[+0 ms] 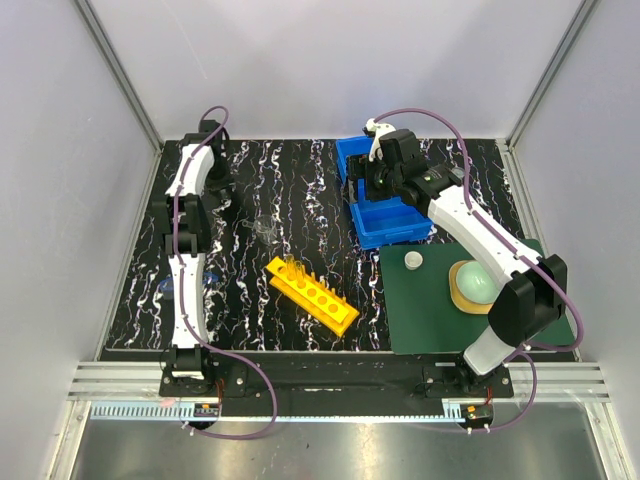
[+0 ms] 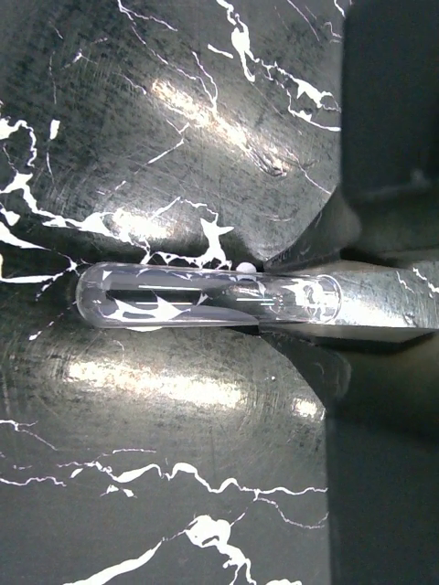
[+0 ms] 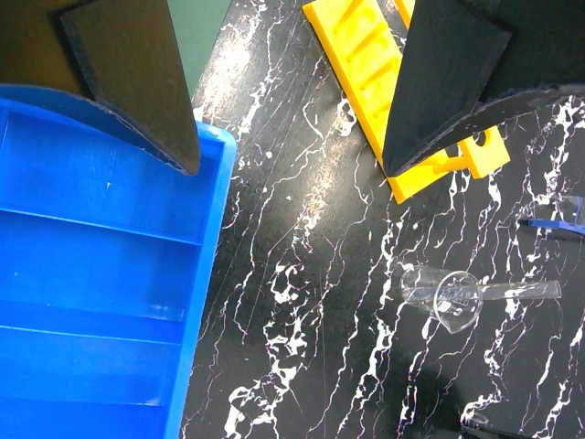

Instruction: Organize the chemistry lab equipment

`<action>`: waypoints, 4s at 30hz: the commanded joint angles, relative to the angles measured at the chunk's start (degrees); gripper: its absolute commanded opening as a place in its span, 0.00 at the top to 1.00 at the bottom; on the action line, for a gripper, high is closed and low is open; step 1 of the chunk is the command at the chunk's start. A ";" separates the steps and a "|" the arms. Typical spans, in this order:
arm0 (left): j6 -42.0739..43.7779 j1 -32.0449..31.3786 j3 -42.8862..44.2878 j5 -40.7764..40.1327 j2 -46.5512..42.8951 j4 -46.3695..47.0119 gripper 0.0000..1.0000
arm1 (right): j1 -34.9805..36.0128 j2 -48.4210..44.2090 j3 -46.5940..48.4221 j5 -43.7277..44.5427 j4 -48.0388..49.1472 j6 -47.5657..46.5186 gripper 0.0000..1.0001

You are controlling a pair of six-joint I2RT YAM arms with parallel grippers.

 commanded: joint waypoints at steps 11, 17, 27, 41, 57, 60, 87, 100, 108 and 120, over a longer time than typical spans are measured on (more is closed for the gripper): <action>-0.20 -0.79 -9.38 3.03 -10.20 3.92 1.00 | 0.54 0.67 -0.67 -1.18 2.18 -0.25 0.14; 0.67 -3.95 -19.05 3.40 -21.36 7.08 1.00 | 0.54 -0.37 -0.58 -0.82 2.00 0.98 0.14; 0.06 -8.09 -31.19 5.31 -41.03 10.07 1.00 | 0.54 -4.94 1.00 -3.71 -1.33 2.12 0.14; -0.02 -12.57 -61.59 35.79 -76.98 23.86 1.00 | 0.63 -10.30 7.95 -26.65 -10.13 8.00 0.14; -10.30 -14.07 -88.32 61.04 -113.30 37.93 1.00 | 11.96 -12.07 8.64 -32.03 -18.64 10.38 0.18; -10.92 -14.15 -91.13 62.80 -117.78 37.94 1.00 | 14.43 -10.84 11.72 -29.48 -20.67 10.30 0.19; -11.63 -15.38 -96.24 67.47 -126.14 37.85 1.00 | 29.02 8.59 38.44 -22.80 -31.40 9.50 0.38; -8.73 -15.56 -93.25 65.62 -123.59 34.77 1.00 | 31.39 6.92 36.42 -22.27 -31.66 9.77 0.45; -8.82 -15.56 -93.34 65.88 -124.03 34.69 1.00 | 31.48 7.09 35.37 -22.01 -31.22 9.42 0.56; -9.43 -15.65 -95.10 65.10 -126.40 33.90 0.94 | 31.57 9.20 37.39 -20.16 -33.06 8.62 0.98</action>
